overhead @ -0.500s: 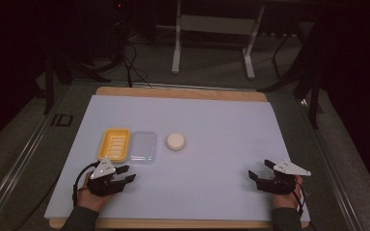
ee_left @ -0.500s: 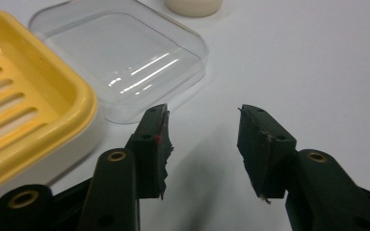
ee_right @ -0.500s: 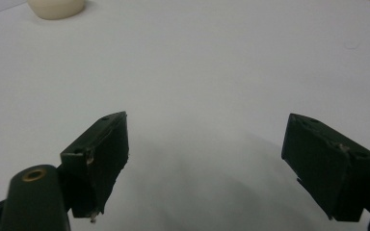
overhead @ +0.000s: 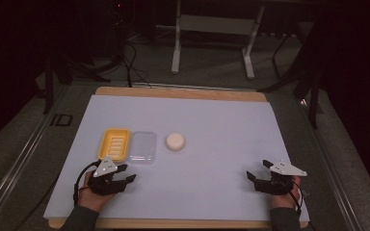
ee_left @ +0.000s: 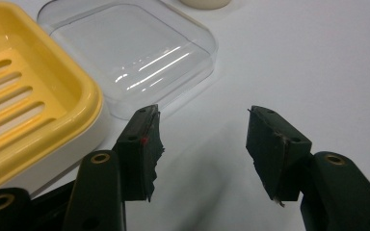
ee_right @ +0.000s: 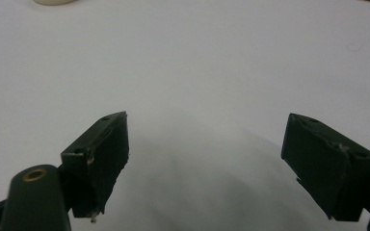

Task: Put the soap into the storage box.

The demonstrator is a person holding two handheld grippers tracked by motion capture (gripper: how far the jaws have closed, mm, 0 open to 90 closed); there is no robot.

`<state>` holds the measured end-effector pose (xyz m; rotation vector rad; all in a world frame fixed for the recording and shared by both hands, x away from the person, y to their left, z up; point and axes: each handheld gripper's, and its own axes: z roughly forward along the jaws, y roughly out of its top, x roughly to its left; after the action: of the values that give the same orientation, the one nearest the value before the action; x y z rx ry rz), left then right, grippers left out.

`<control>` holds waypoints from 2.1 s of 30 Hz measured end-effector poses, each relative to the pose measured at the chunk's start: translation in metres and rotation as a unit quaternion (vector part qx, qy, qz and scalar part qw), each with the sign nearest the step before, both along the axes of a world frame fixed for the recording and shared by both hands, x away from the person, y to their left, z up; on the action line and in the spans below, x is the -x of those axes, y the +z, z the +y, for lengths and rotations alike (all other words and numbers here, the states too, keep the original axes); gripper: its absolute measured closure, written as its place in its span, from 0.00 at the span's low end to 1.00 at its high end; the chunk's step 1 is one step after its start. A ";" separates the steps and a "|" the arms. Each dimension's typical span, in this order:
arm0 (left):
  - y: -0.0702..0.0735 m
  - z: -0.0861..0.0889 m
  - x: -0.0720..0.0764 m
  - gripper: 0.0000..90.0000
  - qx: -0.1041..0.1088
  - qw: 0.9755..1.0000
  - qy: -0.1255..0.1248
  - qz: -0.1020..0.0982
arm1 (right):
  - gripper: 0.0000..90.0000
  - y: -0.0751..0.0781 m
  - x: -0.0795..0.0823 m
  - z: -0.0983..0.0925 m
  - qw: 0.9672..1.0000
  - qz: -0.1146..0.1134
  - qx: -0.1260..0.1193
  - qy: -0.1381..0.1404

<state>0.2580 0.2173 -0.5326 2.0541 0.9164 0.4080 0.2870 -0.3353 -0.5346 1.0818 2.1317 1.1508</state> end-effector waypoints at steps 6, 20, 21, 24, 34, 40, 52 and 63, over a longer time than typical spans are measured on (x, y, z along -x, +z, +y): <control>0.010 -0.007 0.000 0.52 -0.017 1.000 -0.003 -0.006 | 0.21 0.000 -0.001 -0.001 1.000 0.003 -0.003 0.000; 0.029 -0.021 -0.014 0.49 -0.028 0.998 -0.050 -0.011 | 0.23 0.000 0.000 0.003 1.000 -0.002 0.012 -0.001; 0.029 -0.021 -0.014 0.49 -0.028 0.998 -0.050 -0.011 | 0.23 0.000 0.000 0.003 1.000 -0.002 0.012 -0.001; 0.034 -0.028 -0.022 0.49 -0.047 0.996 -0.072 -0.006 | 0.23 0.000 0.001 0.003 1.000 -0.004 0.013 0.000; 0.042 -0.043 -0.039 0.49 -0.066 0.993 -0.100 0.007 | 0.23 0.000 0.001 0.002 1.000 -0.002 0.011 0.000; 0.046 -0.047 -0.046 0.49 -0.078 0.991 -0.106 0.007 | 0.23 0.000 0.001 0.002 1.000 -0.004 0.012 0.001; 0.049 -0.057 -0.056 0.49 -0.087 0.988 -0.129 0.008 | 0.23 0.000 0.001 0.004 1.000 -0.004 0.015 0.004; 0.054 -0.068 -0.069 0.48 -0.102 0.986 -0.132 0.010 | 0.24 0.000 0.002 0.005 1.000 -0.004 0.021 0.013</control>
<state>0.3270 0.1489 -0.4790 2.3348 0.6209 0.3494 0.2852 -0.3305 -0.5349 1.0311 2.1599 1.1157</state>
